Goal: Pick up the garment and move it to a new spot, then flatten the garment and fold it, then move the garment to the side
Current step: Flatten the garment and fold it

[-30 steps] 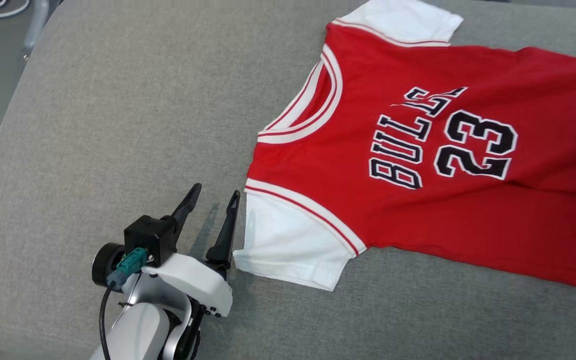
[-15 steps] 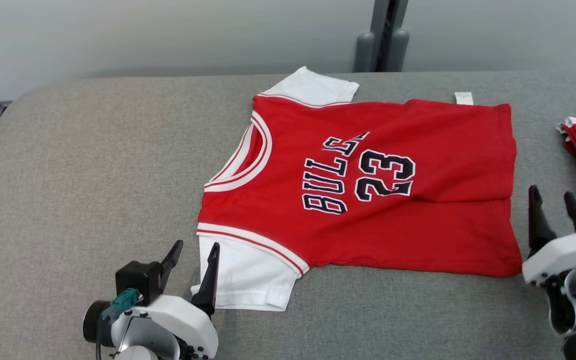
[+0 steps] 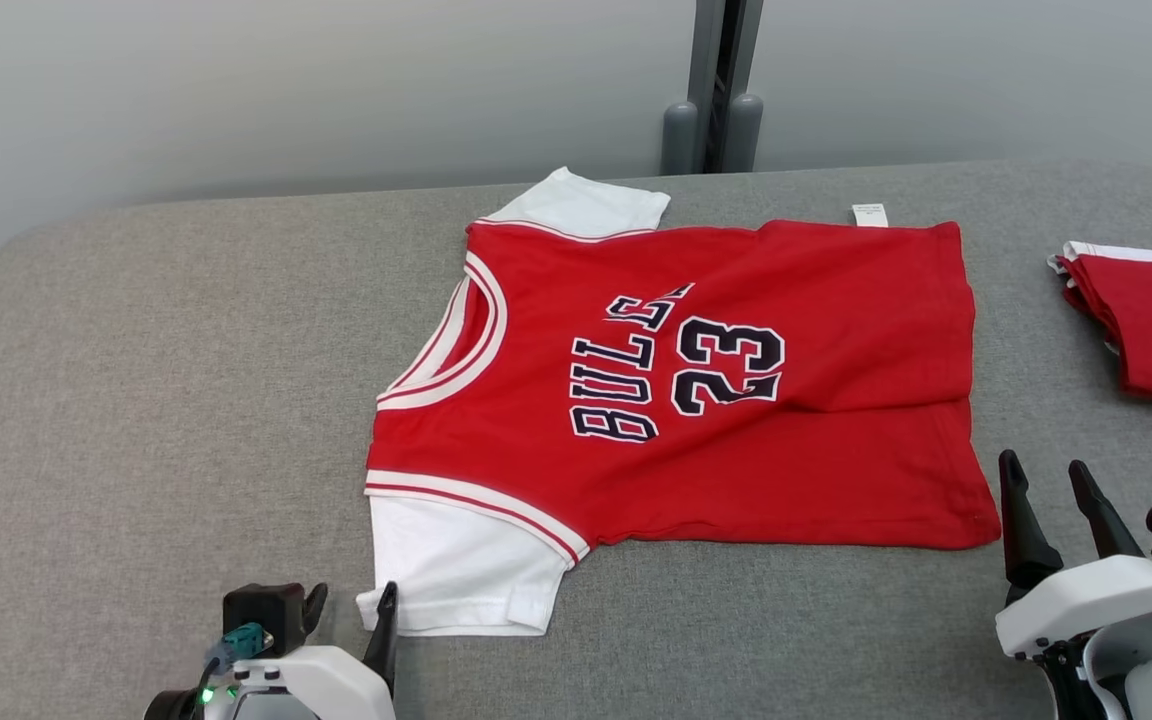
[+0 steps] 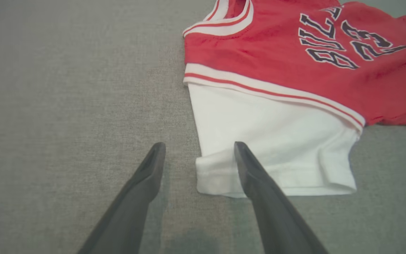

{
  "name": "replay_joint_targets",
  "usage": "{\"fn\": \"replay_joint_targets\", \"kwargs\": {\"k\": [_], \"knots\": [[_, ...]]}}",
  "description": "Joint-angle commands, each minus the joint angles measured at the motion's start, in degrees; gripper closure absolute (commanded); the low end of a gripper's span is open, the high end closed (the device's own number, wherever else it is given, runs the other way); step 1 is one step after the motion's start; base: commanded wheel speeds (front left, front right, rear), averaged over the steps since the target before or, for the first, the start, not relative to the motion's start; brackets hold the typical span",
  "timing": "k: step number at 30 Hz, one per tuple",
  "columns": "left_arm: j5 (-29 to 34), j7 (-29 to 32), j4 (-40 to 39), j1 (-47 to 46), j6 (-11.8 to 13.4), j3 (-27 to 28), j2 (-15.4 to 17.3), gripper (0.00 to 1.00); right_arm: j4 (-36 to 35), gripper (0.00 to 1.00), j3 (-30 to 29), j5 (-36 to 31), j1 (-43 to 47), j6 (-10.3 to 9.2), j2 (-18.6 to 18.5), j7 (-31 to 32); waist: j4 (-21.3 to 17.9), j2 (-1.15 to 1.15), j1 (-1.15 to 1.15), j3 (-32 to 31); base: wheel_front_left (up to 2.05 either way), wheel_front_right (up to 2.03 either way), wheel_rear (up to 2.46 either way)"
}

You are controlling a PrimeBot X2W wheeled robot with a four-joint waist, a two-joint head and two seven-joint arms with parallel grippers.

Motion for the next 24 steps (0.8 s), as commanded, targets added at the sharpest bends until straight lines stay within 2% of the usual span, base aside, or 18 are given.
{"fn": "replay_joint_targets", "kwargs": {"k": [1,11,24], "knots": [[0.1,0.5,0.9,0.2,0.2,-0.1,0.5,0.0,-1.5,0.0,-0.8,-0.7,1.0,-0.02,0.2,0.9,-0.2,0.0,0.0,0.3,0.0,0.0,0.0],[-2.6,2.2,4.0,-0.5,-1.8,-0.5,-1.0,0.0,-8.0,0.0,-3.6,-2.9,4.0,-0.02,2.0,4.5,0.1,0.0,0.0,0.1,0.0,0.0,0.0],[-5.4,-1.0,7.4,-2.6,-4.1,0.9,-2.8,0.0,-11.7,0.0,-4.1,-4.3,5.2,-0.02,2.7,6.9,0.2,0.0,0.0,0.6,0.0,0.0,0.0]]}}
